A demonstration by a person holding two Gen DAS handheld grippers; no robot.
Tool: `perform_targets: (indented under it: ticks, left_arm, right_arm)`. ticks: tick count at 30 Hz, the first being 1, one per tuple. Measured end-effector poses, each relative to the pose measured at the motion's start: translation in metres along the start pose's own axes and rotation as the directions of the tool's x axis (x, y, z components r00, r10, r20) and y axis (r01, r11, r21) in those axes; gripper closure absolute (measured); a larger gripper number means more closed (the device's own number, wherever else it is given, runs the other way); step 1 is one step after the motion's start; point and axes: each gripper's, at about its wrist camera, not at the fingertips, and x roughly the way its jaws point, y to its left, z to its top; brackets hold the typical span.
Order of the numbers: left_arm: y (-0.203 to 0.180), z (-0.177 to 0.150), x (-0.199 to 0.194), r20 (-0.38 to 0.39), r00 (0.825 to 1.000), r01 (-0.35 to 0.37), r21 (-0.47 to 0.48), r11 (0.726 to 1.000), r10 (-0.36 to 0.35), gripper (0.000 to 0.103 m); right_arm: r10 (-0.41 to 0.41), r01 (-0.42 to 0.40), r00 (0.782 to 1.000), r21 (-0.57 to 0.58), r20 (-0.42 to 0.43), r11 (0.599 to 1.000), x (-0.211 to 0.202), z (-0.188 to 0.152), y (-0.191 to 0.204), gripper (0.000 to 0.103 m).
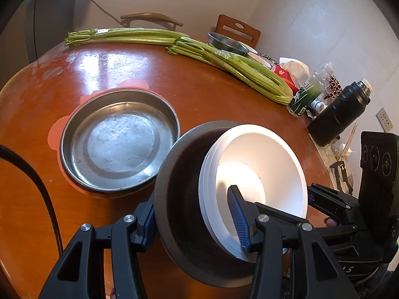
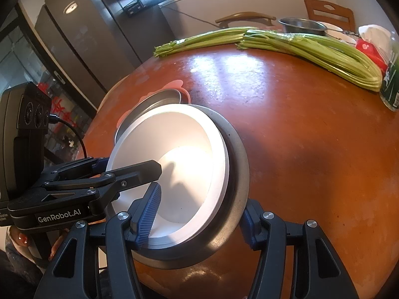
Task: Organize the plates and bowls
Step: 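Carry the steel bowl over the pink bowl holding the silver tray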
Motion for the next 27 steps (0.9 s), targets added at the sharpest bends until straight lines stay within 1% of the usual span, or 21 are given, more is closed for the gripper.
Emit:
perform_targets:
  ticks: [19,27]
  left_arm:
    - [0.021,0.019,-0.011,0.017,1.000,0.004,0.008,1.000,-0.004,0.052]
    - [0.034,0.021,-0.021,0.041,0.999,-0.003,-0.016,1.000,0.003,0.052]
  right_arm:
    - [-0.016,0.016,1.000,-0.015,0.015,1.000,0.002,0.014,0.024,0.043]
    - [-0.007,0.008,1.000,-0.042,0.011,0.999,0.007,0.026,0.039,0.043]
